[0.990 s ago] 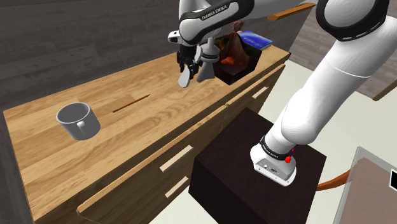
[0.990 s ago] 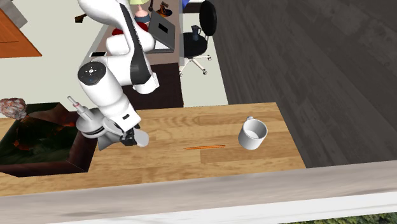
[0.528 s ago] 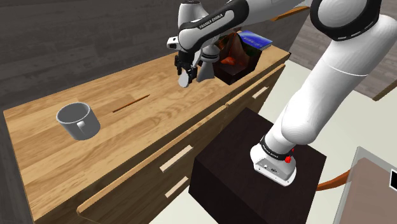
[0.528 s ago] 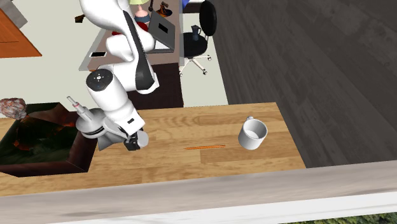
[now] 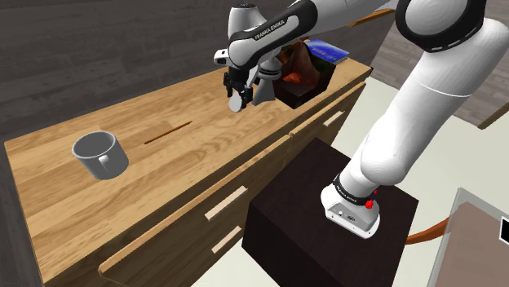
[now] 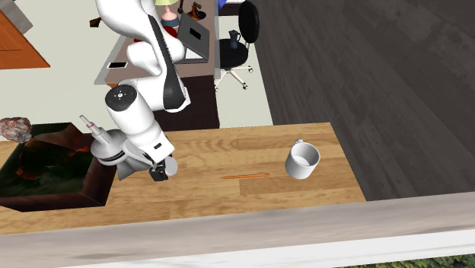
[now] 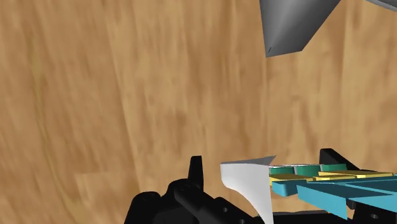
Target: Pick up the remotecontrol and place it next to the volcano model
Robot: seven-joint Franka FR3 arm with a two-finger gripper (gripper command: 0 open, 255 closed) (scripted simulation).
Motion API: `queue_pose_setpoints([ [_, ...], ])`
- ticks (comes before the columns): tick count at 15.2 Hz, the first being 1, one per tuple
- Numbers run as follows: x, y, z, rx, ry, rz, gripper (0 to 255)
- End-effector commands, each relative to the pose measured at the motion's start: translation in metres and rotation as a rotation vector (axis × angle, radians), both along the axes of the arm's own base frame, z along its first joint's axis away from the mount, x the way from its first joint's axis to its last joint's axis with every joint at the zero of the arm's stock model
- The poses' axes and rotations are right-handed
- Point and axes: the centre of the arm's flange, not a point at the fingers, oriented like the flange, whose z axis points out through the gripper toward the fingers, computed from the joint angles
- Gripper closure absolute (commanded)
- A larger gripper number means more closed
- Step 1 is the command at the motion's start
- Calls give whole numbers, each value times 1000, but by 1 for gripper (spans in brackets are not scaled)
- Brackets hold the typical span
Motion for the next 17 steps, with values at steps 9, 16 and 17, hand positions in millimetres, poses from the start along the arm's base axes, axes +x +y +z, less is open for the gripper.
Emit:
queue_pose_setpoints([
  [9, -1, -8, 37, -6, 38, -11, 0],
  [16, -1, -8, 37, -6, 38, -11, 0],
  [17, -1, -8, 37, -6, 38, -11, 0],
])
